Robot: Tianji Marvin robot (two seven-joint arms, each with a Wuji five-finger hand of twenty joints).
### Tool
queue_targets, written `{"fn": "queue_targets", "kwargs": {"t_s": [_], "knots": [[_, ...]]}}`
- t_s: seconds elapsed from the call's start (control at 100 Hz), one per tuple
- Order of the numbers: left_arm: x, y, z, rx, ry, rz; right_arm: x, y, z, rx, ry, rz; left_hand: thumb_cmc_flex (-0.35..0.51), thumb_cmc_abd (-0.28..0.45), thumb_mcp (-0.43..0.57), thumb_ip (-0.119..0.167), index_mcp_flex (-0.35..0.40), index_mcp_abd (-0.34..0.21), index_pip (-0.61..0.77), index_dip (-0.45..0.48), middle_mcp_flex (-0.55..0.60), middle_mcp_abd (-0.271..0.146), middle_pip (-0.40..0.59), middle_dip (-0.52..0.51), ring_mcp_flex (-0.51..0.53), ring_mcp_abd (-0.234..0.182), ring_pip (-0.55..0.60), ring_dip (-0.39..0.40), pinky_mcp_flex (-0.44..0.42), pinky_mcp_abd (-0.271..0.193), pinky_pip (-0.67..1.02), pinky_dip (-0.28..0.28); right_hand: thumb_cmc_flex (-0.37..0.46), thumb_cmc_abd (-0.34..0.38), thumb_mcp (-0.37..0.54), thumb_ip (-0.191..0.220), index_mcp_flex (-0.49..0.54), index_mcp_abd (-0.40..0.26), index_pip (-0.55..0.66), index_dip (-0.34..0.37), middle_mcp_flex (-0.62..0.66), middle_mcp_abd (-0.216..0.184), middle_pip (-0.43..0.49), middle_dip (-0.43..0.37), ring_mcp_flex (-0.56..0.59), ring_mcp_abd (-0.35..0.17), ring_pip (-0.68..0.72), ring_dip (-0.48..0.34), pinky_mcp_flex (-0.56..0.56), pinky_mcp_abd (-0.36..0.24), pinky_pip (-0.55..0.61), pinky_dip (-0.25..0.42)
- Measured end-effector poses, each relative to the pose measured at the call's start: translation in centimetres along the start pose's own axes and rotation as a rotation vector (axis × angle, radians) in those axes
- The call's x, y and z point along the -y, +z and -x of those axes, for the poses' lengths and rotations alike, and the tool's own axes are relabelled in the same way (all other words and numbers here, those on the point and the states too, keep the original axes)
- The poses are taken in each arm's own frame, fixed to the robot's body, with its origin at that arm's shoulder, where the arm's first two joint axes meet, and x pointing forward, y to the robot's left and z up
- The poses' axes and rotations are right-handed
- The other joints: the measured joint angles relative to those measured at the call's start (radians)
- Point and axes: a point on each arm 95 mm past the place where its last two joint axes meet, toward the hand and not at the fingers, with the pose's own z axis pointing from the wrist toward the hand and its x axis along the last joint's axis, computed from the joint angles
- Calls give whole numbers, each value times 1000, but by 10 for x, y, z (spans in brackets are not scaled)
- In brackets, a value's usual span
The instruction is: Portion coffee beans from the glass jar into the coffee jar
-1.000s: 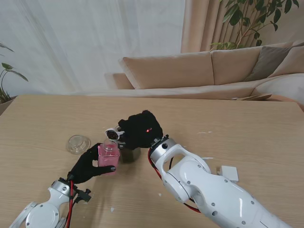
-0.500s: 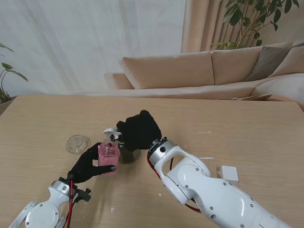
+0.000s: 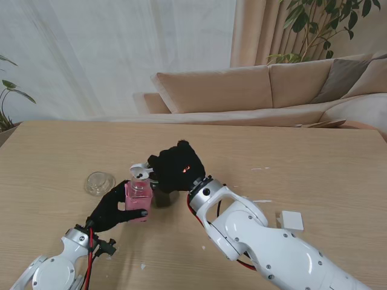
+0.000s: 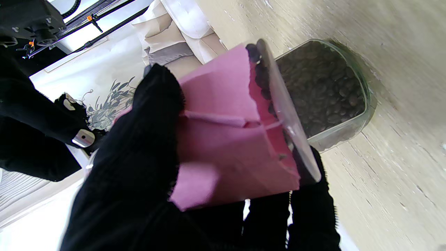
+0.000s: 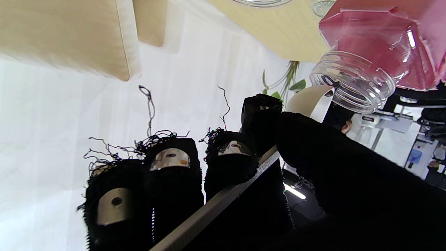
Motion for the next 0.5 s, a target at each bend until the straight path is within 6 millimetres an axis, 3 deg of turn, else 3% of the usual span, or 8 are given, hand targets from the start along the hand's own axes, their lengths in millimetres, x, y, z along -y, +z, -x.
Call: {"fn": "queue_targets", "kwargs": {"t_s": [0.5], "knots": [[2, 1, 0, 5, 3, -13, -3, -5, 3, 26, 32, -15, 0, 0, 0, 0, 0, 0, 0, 0, 0, 0, 0, 0, 0, 0, 0, 0, 0, 0, 0, 0, 0, 0, 0, 0, 0, 0, 0, 0, 0, -9, 0, 4, 0, 0, 0, 0, 1, -1, 0, -8]]}}
